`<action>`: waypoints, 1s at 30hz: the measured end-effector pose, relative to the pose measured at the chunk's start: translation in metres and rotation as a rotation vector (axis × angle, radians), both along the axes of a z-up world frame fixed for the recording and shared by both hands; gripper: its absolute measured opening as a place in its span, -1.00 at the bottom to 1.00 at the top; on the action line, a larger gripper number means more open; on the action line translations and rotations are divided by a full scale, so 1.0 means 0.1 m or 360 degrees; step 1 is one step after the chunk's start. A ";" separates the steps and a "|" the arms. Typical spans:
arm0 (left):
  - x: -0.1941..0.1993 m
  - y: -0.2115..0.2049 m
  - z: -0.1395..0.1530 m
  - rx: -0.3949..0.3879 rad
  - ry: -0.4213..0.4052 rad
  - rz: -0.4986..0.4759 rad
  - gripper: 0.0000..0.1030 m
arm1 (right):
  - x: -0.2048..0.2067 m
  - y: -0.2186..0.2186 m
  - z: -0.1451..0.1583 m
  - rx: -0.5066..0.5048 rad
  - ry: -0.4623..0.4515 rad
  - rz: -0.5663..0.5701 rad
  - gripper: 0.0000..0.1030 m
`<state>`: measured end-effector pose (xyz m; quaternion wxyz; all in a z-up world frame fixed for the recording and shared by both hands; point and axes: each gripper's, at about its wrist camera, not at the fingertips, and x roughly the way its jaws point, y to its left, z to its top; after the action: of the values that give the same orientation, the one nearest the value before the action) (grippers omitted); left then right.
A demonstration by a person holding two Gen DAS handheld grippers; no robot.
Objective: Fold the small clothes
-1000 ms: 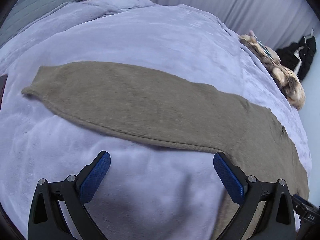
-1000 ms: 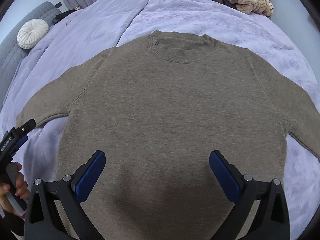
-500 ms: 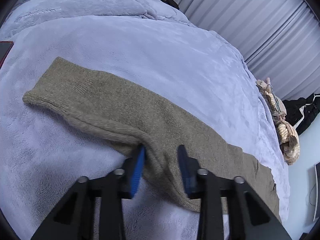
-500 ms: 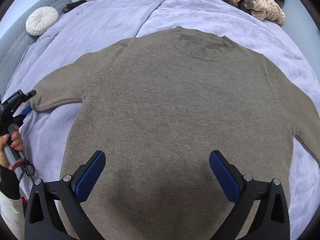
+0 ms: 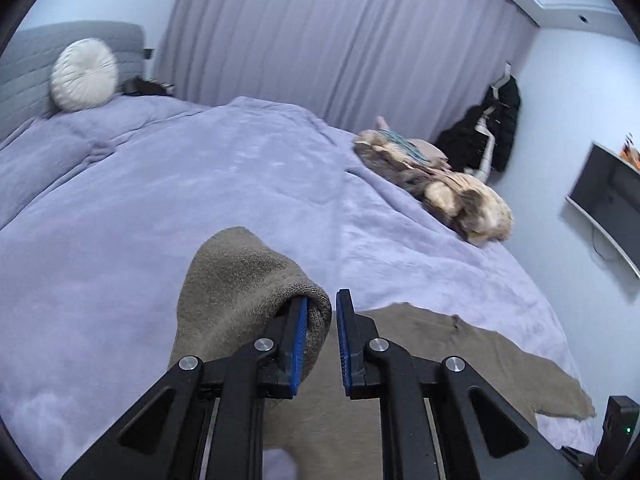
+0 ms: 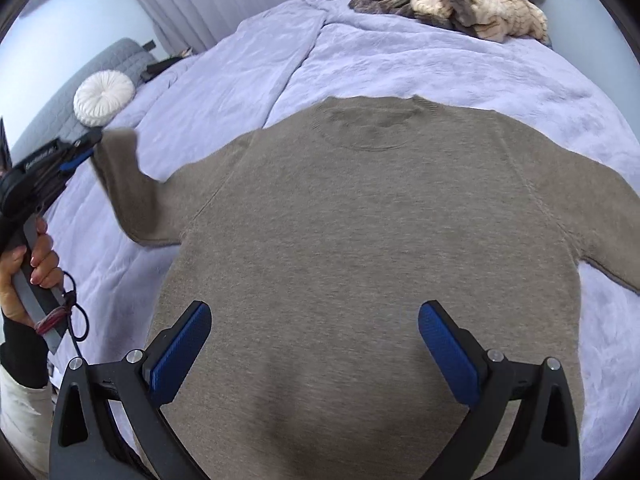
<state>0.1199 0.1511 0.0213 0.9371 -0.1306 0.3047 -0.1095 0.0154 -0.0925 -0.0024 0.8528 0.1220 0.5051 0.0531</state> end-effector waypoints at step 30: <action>-0.52 -0.15 -0.90 0.0633 0.0245 0.0207 0.99 | 1.07 0.75 -0.22 -0.0800 -0.0324 0.0593 0.59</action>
<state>0.0683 0.1356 -0.0686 0.9235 0.0293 0.3818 0.0237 0.1224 -0.0171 -0.0239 0.8779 -0.1927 0.4281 0.0938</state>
